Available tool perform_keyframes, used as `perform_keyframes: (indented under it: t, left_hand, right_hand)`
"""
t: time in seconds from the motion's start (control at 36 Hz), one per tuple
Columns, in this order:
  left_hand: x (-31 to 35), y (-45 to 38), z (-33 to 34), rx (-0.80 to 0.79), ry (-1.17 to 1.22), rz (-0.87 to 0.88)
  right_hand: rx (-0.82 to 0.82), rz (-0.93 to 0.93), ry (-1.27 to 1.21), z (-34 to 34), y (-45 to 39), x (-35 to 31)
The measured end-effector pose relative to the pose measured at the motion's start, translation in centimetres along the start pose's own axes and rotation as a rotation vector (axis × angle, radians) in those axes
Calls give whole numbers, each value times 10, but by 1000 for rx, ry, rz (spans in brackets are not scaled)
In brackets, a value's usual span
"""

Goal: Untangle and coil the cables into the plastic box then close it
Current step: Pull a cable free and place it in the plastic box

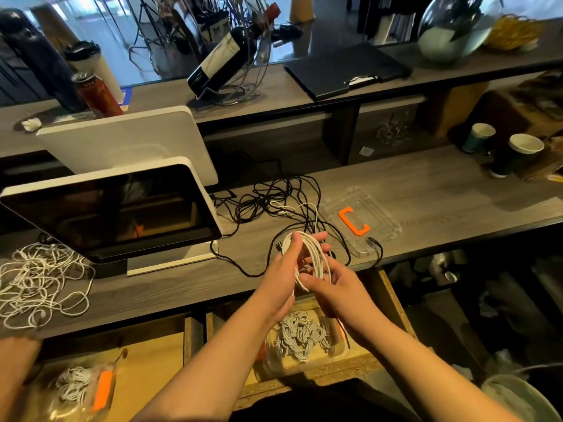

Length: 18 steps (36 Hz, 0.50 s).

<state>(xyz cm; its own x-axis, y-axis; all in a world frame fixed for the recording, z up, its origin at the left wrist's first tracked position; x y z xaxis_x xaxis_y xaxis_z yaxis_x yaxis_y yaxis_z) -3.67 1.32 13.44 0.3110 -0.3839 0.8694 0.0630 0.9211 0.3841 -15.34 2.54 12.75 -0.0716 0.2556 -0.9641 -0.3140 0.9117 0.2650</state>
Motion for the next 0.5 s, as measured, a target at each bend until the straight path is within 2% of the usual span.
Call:
perform_keyframes:
  t: [0.17,0.36,0.5]
  left_hand:
    - [-3,5,1,14,-92,3]
    - [-4,8,0,19,-64,-29]
    - [-7,9,-3,104,1,-65]
  right_hand:
    - [-114,54,-38,7,2,-3]
    - [-224,126,-101,4,3,-3]
    - [-173,110,-22,1,-1,-3]
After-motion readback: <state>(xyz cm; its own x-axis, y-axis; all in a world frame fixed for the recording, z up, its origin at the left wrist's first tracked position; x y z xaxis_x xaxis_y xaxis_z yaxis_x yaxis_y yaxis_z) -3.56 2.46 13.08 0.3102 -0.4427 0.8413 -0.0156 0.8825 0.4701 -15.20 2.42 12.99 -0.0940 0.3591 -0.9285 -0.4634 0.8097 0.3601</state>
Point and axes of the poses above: each hand's wrist, its own y-axis away from the middle knuckle, its own z-axis out of the palm, x = y × z, the point moved 3 cm from there along -y, towards the middle knuckle, and after that the axes turned 3 degrees about y, right-handed, at the moved point
